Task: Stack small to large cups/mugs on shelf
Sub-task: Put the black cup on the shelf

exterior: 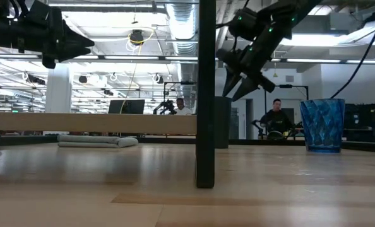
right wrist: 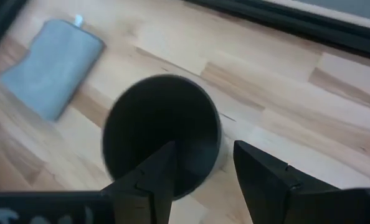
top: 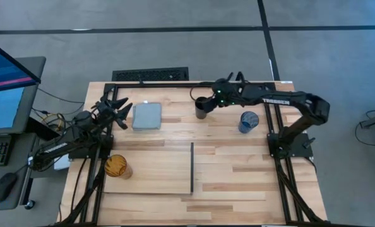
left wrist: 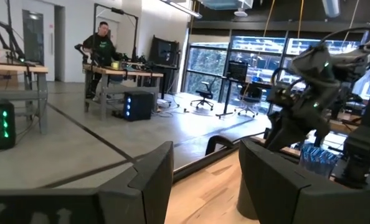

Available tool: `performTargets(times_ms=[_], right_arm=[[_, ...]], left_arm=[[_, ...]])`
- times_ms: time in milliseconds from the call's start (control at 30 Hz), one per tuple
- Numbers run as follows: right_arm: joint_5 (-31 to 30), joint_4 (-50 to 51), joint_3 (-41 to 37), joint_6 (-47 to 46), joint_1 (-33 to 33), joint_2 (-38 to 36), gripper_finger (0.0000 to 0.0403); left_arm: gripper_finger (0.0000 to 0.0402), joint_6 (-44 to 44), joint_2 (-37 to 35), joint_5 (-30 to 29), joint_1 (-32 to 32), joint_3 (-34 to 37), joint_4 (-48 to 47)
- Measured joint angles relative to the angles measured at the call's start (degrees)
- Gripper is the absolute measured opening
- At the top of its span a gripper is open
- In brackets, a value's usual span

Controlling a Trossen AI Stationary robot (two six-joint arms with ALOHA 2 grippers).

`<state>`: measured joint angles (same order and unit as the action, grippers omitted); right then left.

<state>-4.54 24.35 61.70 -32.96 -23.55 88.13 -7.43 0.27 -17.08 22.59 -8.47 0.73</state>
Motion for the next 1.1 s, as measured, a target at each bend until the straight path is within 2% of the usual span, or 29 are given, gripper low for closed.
performTargets(times_ms=[267, 433, 533, 733, 933, 1100], right_arm=[[-0.01, 1.24, 3.23, 1.96, 0.25, 5.43, 0.018], [-0.02, 2.84, 6.42, 2.75, 0.18, 8.86, 0.0158], [0.0, 3.95, 8.12, 3.01, 0.2, 10.27, 0.0124], [0.03, 4.69, 10.36, 5.05, 0.29, 10.57, 0.0018], [-0.33, 7.76, 13.97, 4.3, 1.26, 10.55, 0.0009], [-0.44, 13.75, 22.72, 4.79, 3.82, 10.55, 0.0008]], left_arm=[[0.0174, -0.4, -0.01, 0.16, 0.0, 0.0, 0.0], [0.0174, -0.4, -0.02, 0.17, 0.0, -0.02, -0.02], [0.0174, -0.4, -0.01, 0.18, 0.0, -0.02, -0.27], [0.0174, -0.4, 0.01, 0.24, 0.0, -0.04, -3.11], [0.0174, -0.77, 0.01, 0.27, 0.0, -0.04, -7.08], [0.0174, -0.24, 0.01, 0.27, 0.0, -0.04, -7.43]])
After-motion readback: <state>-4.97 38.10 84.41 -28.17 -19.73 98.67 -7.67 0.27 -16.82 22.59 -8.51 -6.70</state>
